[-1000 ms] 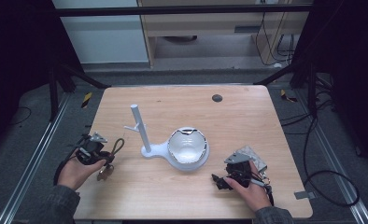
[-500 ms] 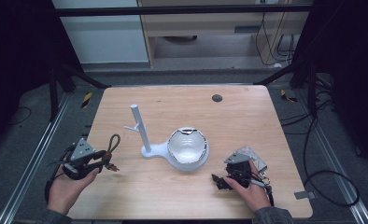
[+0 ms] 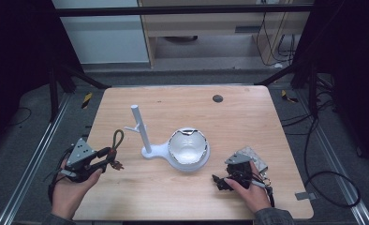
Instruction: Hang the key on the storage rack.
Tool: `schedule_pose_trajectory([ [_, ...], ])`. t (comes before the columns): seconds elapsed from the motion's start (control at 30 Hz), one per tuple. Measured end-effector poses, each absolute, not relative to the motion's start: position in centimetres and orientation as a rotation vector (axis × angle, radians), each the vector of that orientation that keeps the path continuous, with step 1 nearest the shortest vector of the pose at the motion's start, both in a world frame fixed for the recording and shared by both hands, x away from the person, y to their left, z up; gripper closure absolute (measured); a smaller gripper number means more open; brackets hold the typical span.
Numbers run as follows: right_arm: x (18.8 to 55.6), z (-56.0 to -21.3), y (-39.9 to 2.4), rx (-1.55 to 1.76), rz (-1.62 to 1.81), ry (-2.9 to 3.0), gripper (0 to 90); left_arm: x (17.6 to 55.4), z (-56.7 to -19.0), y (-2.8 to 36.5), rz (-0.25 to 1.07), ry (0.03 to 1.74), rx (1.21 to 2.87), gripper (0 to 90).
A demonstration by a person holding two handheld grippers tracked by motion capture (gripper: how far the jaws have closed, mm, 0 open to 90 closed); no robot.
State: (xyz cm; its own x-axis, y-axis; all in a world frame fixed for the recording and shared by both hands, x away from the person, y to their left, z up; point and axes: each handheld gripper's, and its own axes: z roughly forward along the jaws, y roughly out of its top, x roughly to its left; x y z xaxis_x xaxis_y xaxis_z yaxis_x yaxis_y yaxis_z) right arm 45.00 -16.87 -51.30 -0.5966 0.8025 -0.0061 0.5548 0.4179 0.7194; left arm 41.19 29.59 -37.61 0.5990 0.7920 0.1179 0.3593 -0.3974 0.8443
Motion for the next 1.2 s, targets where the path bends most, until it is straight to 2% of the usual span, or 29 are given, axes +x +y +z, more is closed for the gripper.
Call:
schedule_pose_trajectory([
  [0.4,45.0,-51.3,-16.9,1.167,0.984,2.327,0.2,40.1,-36.7,28.1,0.673,0.853,1.917,66.3],
  [1.2,45.0,-51.3,-16.9,1.166,0.984,2.327,0.3,40.4,-36.2,26.3,0.676,0.807,1.901,66.3],
])
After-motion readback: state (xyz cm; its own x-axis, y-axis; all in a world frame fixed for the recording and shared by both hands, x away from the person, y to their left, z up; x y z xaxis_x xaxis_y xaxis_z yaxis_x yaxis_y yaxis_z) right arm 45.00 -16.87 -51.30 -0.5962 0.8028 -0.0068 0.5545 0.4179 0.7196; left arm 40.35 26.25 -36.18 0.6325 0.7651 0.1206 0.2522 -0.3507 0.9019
